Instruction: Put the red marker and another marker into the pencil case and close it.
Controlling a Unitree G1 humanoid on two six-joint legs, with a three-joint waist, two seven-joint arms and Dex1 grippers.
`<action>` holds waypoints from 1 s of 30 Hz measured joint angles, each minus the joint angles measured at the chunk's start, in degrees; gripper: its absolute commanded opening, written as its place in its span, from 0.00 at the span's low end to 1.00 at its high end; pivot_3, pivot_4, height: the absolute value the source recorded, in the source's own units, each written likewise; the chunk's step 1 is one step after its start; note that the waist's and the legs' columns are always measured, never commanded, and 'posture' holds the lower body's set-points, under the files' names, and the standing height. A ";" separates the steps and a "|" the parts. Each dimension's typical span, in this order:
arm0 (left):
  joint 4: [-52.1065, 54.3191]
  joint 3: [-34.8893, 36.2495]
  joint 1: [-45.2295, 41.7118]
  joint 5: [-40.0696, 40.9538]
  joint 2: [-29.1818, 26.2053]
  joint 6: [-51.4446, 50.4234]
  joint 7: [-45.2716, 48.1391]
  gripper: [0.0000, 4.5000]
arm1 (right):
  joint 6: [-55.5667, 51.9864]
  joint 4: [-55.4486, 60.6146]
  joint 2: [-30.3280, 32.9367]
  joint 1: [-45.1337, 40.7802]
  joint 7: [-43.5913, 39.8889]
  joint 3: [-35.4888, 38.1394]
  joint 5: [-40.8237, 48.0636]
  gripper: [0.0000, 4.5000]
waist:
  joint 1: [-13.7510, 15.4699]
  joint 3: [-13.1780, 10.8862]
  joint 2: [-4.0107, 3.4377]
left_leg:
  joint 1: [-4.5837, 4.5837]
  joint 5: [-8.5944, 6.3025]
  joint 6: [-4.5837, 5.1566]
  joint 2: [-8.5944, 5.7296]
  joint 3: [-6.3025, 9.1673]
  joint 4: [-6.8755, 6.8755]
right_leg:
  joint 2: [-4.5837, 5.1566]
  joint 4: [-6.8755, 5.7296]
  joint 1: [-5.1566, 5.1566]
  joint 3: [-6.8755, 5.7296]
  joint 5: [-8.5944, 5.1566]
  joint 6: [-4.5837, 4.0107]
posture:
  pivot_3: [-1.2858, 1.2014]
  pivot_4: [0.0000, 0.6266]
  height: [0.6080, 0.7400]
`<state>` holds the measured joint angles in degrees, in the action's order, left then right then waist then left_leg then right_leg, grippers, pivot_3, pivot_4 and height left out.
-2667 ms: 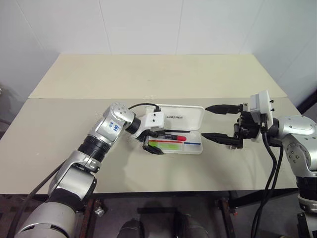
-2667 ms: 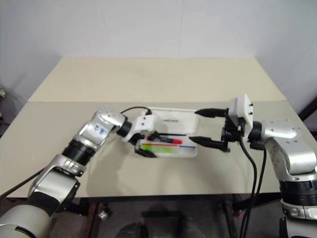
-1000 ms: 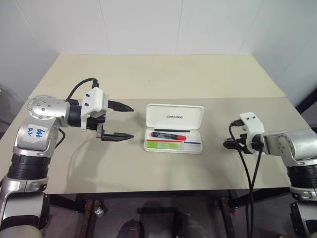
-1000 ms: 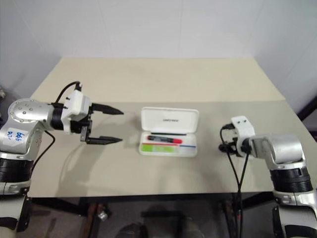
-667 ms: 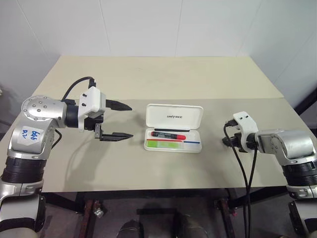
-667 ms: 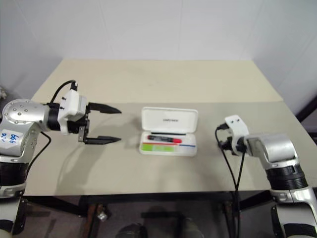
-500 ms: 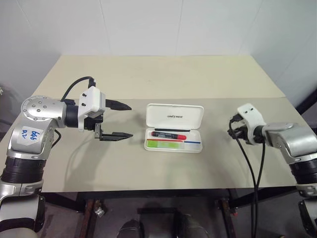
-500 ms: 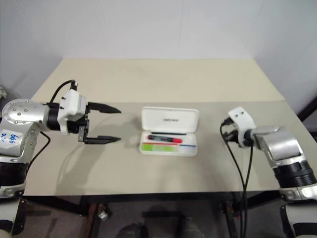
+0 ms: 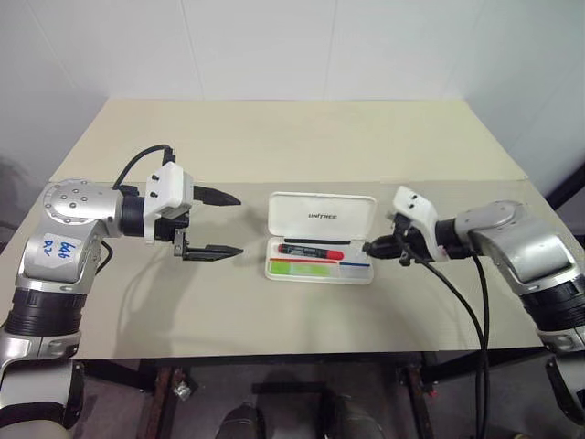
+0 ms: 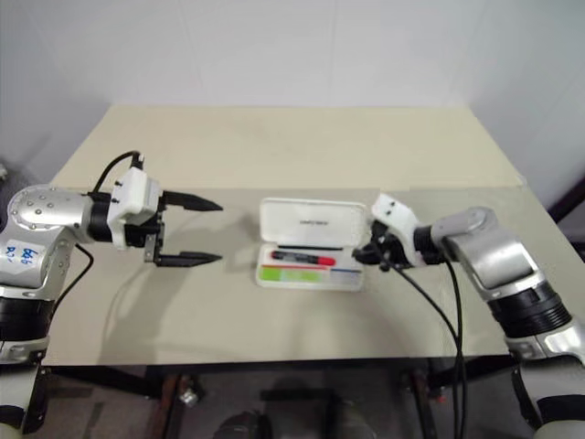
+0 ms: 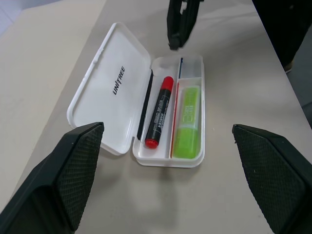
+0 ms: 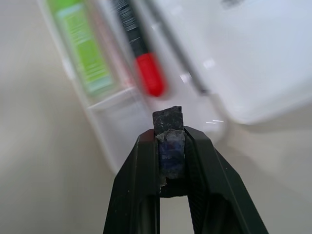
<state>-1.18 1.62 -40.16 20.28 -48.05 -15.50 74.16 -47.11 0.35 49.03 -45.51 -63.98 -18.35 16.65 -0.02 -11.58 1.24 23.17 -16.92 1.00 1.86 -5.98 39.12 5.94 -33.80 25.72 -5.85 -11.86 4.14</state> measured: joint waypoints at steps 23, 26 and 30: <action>3.20 -0.62 2.32 0.14 0.00 -2.06 -0.39 1.00 | 15.89 -8.34 -7.64 -1.08 -5.64 -3.95 -9.64 0.46 | -0.13 0.00 0.00 | -0.04 0.12 -0.23 0.00 -0.05 0.01 | -0.03 -0.06 0.00 0.01 0.00 -0.01 | 0.52 0.24 1.00; 3.27 -0.62 2.32 0.14 0.00 -2.28 -0.75 1.00 | 16.30 -9.57 -8.72 -2.01 -5.72 -3.95 -10.67 0.69 | -0.13 0.00 0.00 | -0.04 0.12 -0.23 0.00 -0.05 0.01 | -0.02 -0.06 0.00 0.01 0.00 -0.01 | 0.52 0.24 1.00; 3.27 -0.62 2.31 0.14 0.00 -2.57 -0.81 1.00 | 17.02 -9.86 -8.95 -3.80 -6.28 -3.94 -11.45 0.98 | -0.14 0.00 -0.01 | -0.04 0.12 -0.23 0.00 -0.04 0.01 | -0.03 -0.06 0.01 0.01 0.00 -0.01 | 0.52 0.24 1.00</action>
<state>2.09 0.99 -37.84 20.43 -48.05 -18.07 73.36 -30.09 -9.51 40.08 -49.30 -70.26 -22.29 5.20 -0.16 -11.58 1.23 23.14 -16.80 0.77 1.86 -6.03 39.13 5.91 -33.86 25.73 -5.84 -11.87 4.13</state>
